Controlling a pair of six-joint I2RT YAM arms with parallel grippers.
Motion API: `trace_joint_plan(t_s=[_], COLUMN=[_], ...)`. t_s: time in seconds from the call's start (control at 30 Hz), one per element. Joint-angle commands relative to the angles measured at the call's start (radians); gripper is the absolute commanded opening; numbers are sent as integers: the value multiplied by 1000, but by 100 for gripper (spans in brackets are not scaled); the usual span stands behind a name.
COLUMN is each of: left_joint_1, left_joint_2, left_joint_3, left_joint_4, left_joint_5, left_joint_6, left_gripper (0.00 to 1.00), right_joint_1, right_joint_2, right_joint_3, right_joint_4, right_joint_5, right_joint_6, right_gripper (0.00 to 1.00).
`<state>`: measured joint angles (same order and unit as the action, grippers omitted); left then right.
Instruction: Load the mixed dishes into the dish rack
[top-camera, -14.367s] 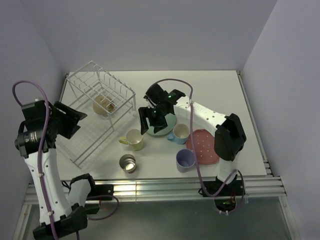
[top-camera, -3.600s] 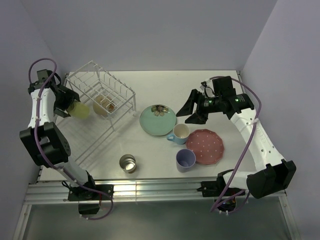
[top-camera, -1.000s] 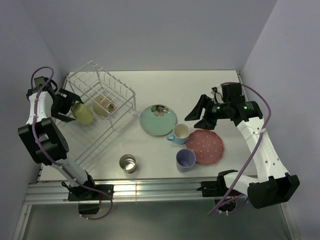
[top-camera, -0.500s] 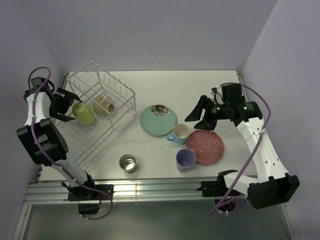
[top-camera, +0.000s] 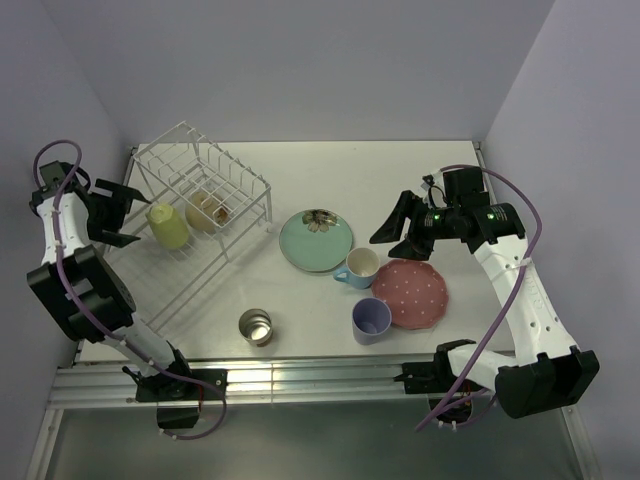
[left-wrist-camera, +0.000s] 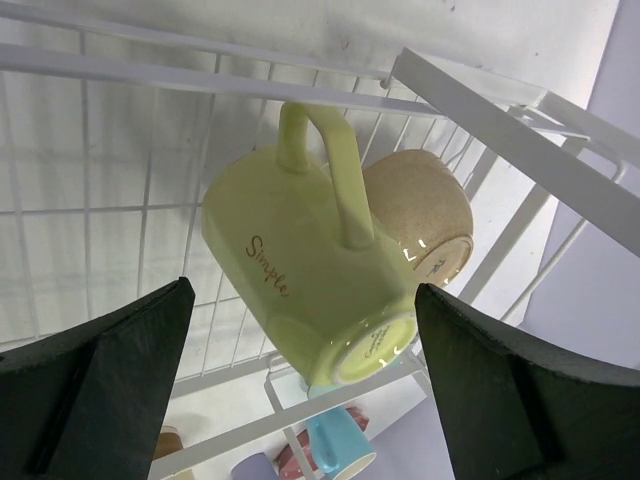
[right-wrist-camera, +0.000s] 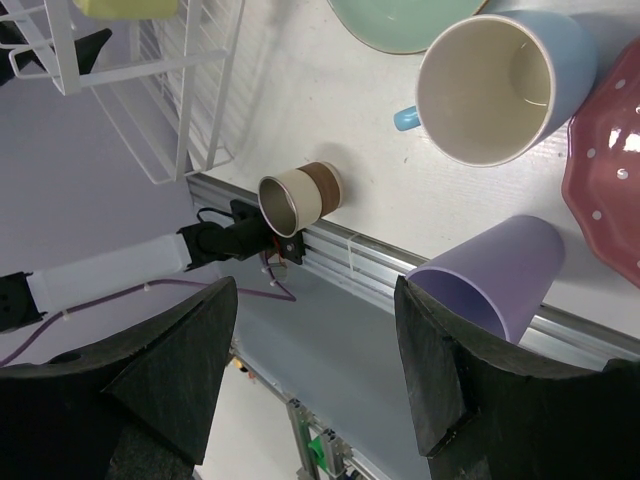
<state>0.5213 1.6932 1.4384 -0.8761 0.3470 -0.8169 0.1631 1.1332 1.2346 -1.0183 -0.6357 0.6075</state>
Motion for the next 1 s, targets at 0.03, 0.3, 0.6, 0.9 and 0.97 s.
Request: trace_joint_plan(t_s=[0.03, 0.3, 0.6, 0.9, 0.97], left_joint_1=[25, 55, 46, -15, -29], left_joint_2=[-75, -147, -195, -164, -141], left_joint_3=[-15, -70, -199, -271, -257], left_joint_4=[22, -29, -15, 68, 80], left_joint_5=[21, -36, -72, -91, -97], left_joint_6=[-10, -10, -33, -70, -76], left_gripper=[99, 81, 0, 0, 0], right_joint_1=[-7, -7, -7, -7, -7], right_joint_2=[-27, -23, -27, -20, -20], right_joint_3=[3, 11, 6, 8, 3], right_joint_4=[18, 12, 9, 3, 3], right_joint_5=[-2, -4, 2, 10, 11], right_joint_6=[-18, -28, -34, -37, -34], right_gripper=[72, 72, 71, 71, 71])
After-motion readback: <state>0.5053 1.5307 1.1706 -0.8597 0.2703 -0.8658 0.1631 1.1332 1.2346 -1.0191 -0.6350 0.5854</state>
